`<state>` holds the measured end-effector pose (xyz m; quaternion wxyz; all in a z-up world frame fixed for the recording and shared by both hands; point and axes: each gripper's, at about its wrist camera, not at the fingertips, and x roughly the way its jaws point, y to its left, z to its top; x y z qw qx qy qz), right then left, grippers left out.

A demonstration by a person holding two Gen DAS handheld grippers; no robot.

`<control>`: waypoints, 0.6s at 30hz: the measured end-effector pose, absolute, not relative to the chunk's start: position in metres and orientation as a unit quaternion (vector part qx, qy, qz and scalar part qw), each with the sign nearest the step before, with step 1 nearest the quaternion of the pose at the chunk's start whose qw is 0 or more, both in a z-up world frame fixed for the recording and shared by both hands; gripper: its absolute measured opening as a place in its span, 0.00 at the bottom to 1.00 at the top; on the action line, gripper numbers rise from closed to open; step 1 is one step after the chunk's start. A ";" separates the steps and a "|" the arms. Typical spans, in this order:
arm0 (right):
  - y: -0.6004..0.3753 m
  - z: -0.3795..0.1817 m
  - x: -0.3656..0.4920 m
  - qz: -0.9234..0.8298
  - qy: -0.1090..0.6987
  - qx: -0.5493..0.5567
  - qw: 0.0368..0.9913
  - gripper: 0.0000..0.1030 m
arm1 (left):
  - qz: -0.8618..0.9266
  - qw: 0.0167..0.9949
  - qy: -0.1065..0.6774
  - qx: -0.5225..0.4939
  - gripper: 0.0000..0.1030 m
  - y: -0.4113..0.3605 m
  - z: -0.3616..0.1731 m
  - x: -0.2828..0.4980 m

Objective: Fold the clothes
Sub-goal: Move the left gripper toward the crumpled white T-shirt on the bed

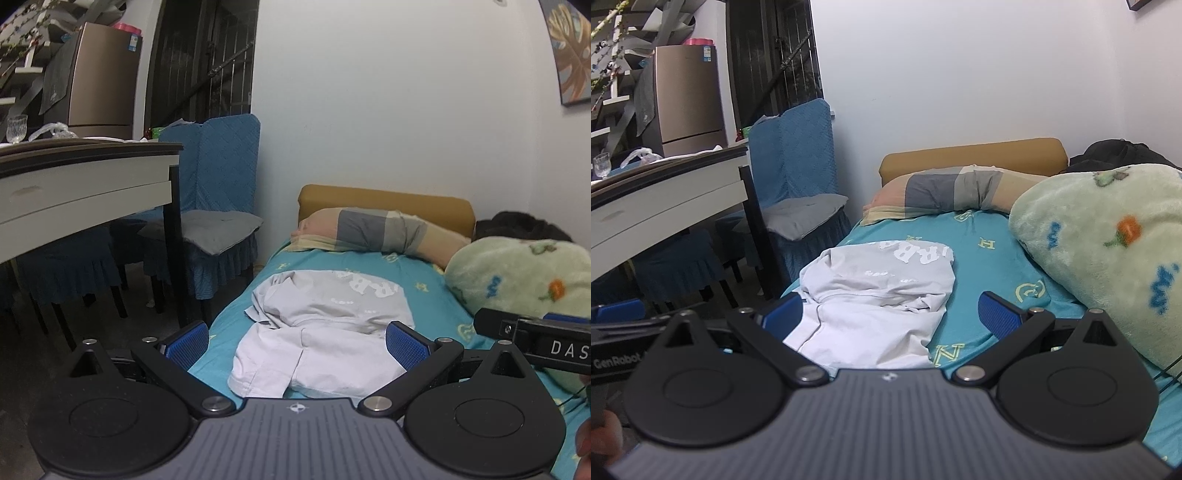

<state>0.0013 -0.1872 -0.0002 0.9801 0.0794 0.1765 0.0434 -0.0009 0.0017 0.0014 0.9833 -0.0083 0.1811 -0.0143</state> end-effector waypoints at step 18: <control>-0.208 0.037 -0.013 0.049 0.140 0.110 0.983 1.00 | -0.001 0.989 0.149 -0.003 1.00 -0.016 0.028 -0.026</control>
